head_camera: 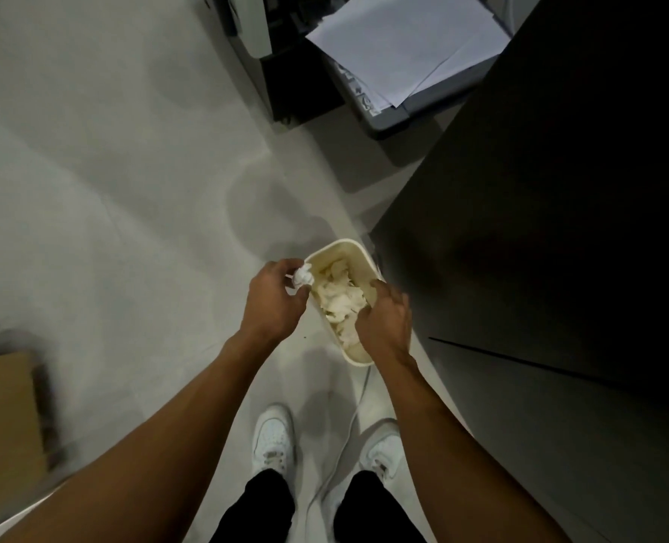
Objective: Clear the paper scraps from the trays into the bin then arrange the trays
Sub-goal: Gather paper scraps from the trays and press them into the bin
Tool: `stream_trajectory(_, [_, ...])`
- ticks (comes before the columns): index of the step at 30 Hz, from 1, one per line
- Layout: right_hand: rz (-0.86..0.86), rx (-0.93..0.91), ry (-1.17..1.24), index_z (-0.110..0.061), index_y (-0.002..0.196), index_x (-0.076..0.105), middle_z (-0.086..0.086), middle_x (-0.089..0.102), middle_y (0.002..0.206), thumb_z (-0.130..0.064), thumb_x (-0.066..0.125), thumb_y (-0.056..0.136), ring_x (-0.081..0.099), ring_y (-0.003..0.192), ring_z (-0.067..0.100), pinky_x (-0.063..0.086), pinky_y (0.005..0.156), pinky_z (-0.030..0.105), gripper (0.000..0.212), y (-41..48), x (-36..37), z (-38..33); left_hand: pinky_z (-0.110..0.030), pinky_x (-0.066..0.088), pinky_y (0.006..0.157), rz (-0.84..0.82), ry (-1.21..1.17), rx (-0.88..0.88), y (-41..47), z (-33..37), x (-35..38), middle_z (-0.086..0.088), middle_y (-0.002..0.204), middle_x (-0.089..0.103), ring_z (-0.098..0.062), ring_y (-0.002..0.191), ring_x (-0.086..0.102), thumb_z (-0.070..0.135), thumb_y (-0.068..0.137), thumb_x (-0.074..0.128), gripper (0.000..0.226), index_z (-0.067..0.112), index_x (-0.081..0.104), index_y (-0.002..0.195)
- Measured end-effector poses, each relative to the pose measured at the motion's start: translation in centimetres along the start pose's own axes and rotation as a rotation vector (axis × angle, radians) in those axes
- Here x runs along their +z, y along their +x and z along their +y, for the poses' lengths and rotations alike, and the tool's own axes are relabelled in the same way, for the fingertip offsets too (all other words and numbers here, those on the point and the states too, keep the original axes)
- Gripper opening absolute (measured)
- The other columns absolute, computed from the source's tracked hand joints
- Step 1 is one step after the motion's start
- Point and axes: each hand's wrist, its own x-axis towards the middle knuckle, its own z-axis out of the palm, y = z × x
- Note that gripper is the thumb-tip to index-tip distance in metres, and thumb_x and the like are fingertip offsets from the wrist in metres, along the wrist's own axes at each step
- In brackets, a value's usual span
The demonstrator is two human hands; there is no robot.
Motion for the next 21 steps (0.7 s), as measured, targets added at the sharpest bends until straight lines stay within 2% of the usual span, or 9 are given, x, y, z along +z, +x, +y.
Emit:
stream_trajectory(5, [-0.102,0.059,-0.146,-0.016,0.158,0.028,0.009,0.030,0.163,-0.027,0.067,0.087,0.031,0.147,0.032,0.036,0.118,0.048,0.081,-0.5,0.3,4.1,-0.030,0.058,0.084,-0.019,0.007,0.006,1.3,-0.6,2.1,0.002,0.117,0.068,-0.010,0.091,0.067,0.022,0.088,0.077,0.041,0.016,0.066,0.127])
stream_trajectory(8, [-0.166,0.078,-0.094,-0.013,0.161,0.021,0.009,0.027,0.166,-0.024,0.064,0.092,0.028,0.150,0.031,0.037,0.119,0.047,0.082,-0.4,0.7,4.9,-0.033,0.057,0.087,-0.037,0.045,0.044,2.3,-0.4,3.6,0.000,0.116,0.069,-0.014,0.094,0.067,0.023,0.088,0.077,0.040,0.016,0.066,0.126])
stream_trajectory(10, [-0.169,0.075,-0.072,-0.013,0.162,0.021,0.008,0.027,0.166,-0.023,0.063,0.093,0.029,0.150,0.030,0.036,0.119,0.046,0.082,-0.4,0.8,5.0,-0.037,0.055,0.093,-0.090,0.098,0.080,3.1,-0.3,4.6,-0.006,0.122,0.068,-0.022,0.102,0.067,0.021,0.088,0.076,0.045,0.014,0.064,0.131])
stream_trajectory(14, [-0.196,0.086,-0.028,-0.013,0.161,0.024,0.008,0.029,0.166,-0.021,0.065,0.091,0.029,0.151,0.030,0.035,0.120,0.048,0.082,-0.2,0.5,5.1,-0.038,0.048,0.103,-0.321,0.294,0.116,3.9,-0.6,5.6,-0.011,0.140,0.061,-0.033,0.126,0.058,0.021,0.088,0.074,0.062,0.014,0.054,0.146])
stream_trajectory(17, [-0.210,0.094,-0.025,-0.017,0.159,0.028,0.007,0.032,0.165,-0.022,0.066,0.090,0.031,0.150,0.031,0.036,0.120,0.050,0.079,-0.3,-0.5,4.6,-0.040,0.048,0.104,-0.321,0.325,0.086,2.9,-0.5,5.2,-0.014,0.138,0.062,-0.035,0.125,0.058,0.018,0.091,0.068,0.053,0.011,0.057,0.143])
stream_trajectory(21, [-0.205,0.084,0.001,-0.018,0.160,0.028,0.007,0.032,0.164,-0.022,0.064,0.091,0.030,0.151,0.030,0.034,0.121,0.048,0.078,-1.7,-2.8,2.9,-0.039,0.053,0.098,-0.296,0.340,0.059,0.5,-0.1,2.8,-0.012,0.129,0.066,-0.031,0.114,0.064,0.021,0.093,0.066,0.040,0.012,0.065,0.132])
